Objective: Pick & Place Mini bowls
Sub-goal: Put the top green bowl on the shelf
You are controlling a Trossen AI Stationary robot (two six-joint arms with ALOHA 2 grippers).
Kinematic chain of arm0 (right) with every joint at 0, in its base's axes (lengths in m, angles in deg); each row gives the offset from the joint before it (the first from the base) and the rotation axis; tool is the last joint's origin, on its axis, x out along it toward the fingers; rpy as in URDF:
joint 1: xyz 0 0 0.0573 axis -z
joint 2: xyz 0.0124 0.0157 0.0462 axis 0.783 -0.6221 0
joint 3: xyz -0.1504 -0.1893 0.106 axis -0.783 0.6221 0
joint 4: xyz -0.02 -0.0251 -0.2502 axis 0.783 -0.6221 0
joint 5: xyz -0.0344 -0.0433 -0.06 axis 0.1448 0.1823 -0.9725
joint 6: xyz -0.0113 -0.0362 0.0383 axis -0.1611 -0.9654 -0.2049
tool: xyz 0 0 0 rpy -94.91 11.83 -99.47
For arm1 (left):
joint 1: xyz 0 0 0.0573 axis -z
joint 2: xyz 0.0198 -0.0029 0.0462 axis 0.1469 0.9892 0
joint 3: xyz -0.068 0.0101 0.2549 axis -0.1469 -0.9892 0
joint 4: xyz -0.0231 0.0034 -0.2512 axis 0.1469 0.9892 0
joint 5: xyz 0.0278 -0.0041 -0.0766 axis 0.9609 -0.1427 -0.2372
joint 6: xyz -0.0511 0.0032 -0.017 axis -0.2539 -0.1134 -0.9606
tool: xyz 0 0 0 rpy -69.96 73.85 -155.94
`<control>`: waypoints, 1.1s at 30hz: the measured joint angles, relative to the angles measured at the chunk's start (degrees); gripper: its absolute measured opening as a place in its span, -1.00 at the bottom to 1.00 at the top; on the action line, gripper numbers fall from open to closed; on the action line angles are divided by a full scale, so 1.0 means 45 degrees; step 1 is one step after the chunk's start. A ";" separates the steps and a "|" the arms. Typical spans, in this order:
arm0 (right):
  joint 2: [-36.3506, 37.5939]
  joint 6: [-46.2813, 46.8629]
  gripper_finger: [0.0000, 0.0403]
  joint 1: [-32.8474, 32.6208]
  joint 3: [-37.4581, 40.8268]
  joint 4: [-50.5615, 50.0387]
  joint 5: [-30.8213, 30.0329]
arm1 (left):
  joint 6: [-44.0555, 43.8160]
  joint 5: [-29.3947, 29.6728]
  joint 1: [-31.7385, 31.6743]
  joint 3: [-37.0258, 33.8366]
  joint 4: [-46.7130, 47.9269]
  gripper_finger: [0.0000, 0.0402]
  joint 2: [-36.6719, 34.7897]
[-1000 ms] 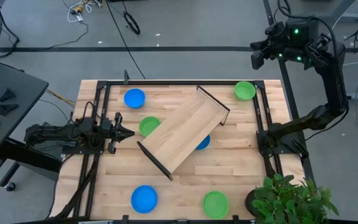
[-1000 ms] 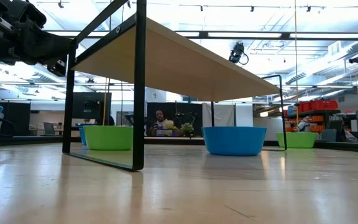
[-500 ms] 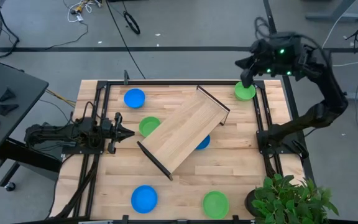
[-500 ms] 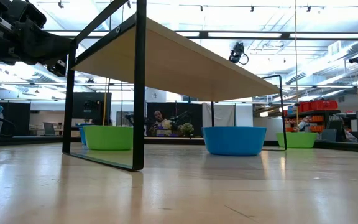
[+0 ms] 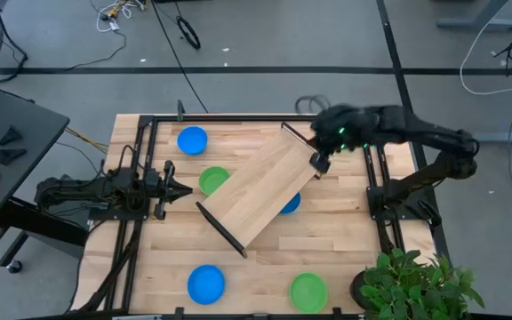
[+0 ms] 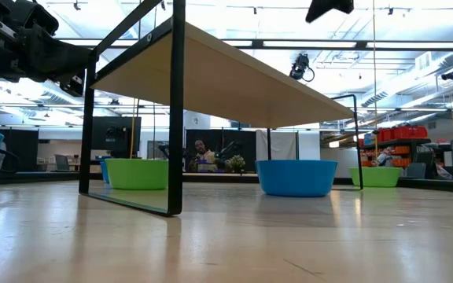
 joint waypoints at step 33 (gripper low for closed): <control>-0.0003 0.3203 -1.00 0.4459 0.5219 0.0101 -0.3652 | 0.0001 0.0000 0.0000 -0.0005 -0.0002 -0.84 0.0000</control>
